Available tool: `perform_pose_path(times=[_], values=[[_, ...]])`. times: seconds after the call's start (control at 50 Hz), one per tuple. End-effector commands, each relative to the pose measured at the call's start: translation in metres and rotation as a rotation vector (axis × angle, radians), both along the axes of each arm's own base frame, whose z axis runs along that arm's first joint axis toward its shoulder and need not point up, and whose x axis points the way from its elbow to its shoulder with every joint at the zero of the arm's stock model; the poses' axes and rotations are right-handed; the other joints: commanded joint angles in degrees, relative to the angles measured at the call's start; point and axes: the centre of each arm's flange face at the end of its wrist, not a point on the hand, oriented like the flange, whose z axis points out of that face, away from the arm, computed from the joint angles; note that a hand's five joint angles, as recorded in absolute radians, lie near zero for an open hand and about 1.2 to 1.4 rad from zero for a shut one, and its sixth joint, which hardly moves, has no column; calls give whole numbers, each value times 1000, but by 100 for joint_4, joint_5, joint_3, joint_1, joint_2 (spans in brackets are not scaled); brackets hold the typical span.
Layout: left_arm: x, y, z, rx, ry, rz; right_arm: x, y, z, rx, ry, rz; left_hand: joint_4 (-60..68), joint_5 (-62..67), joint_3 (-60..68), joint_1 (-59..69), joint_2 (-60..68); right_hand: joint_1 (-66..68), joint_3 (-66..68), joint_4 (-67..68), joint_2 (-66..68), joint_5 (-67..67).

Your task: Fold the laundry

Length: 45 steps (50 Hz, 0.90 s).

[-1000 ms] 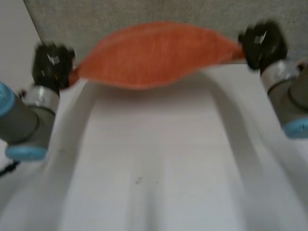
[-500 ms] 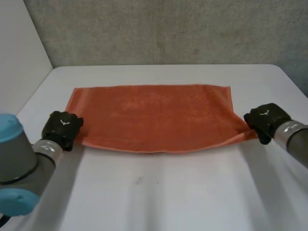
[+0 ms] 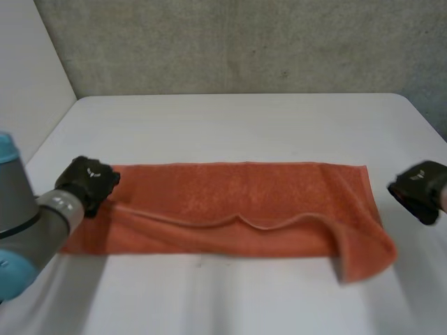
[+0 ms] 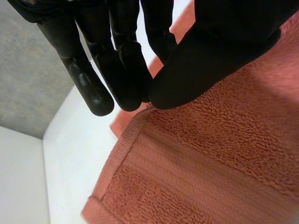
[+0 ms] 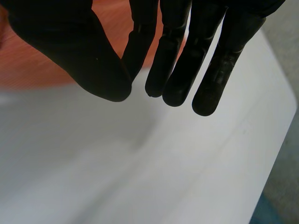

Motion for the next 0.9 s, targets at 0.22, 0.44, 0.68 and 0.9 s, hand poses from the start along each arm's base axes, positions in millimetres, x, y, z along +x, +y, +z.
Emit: perform_pose_path(times=[0.22, 0.44, 0.68, 0.9], values=[[-43, -99, -27, -295, 80, -41, 67, -84, -34, -361, -149, 20, 1023, 1046, 1030, 1083, 1025, 2448, 1186, 1159, 1229, 1289], [-59, -78, -32, -266, 82, -89, 72, -52, -25, -284, -195, -15, 1023, 1046, 1030, 1083, 1025, -590, -1852, -1879, -1810, -1750], [-57, -72, -25, -272, 86, -88, 68, 33, -29, 15, -513, -134, 1023, 1046, 1030, 1083, 1025, -3417, -4678, -4705, -4636, -4576], [-56, -71, -25, -268, 86, -86, 65, 82, -50, 117, -542, -110, 1023, 1046, 1030, 1083, 1025, -3366, -4628, -4655, -4586, -4526]])
